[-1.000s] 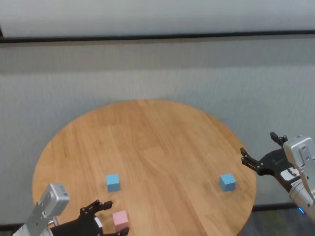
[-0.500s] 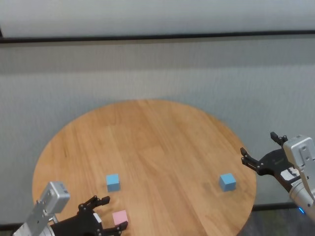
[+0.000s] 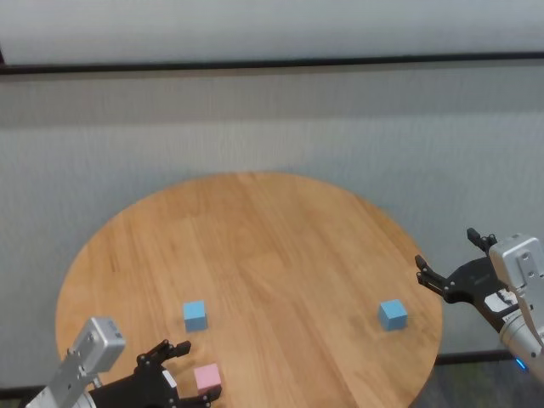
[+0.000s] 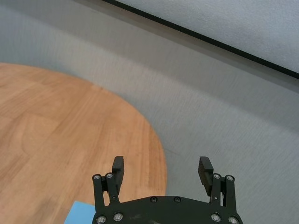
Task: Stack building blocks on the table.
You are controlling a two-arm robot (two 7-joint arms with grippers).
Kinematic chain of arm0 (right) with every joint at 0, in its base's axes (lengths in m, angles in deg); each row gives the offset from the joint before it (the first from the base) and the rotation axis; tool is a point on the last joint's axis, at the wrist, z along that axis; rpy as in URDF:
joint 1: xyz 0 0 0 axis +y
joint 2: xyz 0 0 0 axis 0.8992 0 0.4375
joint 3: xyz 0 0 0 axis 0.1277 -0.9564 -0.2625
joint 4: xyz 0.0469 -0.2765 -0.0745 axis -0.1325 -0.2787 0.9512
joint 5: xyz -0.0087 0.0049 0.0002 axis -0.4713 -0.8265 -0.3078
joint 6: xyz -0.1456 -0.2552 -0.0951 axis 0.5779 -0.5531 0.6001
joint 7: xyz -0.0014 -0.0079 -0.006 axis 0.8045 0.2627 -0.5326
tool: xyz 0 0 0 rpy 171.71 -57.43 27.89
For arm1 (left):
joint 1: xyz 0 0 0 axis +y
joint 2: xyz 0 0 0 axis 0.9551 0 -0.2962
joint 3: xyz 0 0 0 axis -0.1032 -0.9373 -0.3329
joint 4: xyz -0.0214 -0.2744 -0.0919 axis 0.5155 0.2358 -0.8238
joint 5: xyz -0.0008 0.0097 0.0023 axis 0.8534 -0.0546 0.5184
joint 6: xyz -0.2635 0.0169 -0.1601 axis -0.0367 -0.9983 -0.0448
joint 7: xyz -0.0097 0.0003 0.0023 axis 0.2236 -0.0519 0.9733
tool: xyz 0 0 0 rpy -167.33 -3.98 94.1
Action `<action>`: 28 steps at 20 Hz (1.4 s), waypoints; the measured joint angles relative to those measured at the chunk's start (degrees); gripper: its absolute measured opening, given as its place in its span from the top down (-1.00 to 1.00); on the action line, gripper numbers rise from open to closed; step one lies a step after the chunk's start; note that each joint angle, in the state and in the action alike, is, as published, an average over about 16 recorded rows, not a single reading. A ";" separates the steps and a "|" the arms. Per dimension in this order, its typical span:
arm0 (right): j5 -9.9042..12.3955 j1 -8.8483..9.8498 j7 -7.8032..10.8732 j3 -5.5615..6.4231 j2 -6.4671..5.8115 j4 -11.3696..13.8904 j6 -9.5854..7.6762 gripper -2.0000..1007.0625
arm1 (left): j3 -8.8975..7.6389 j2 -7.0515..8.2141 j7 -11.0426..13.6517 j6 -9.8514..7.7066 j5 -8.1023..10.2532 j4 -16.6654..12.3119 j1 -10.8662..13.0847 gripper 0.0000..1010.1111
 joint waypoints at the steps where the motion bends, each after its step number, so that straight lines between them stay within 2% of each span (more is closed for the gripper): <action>1: 0.00 0.00 0.00 0.00 0.00 0.00 0.00 -0.99 | 0.01 -0.02 0.02 -0.02 -0.12 -0.03 0.01 -0.98; 13: 0.00 0.00 0.00 0.00 0.00 0.00 0.00 -0.99 | 0.37 -0.29 0.45 -0.36 -0.88 -0.22 0.12 -0.98; 28: 0.00 0.00 0.00 0.00 0.00 0.00 0.00 -0.99 | 0.82 -0.53 0.96 -0.44 -0.91 0.03 0.07 -0.98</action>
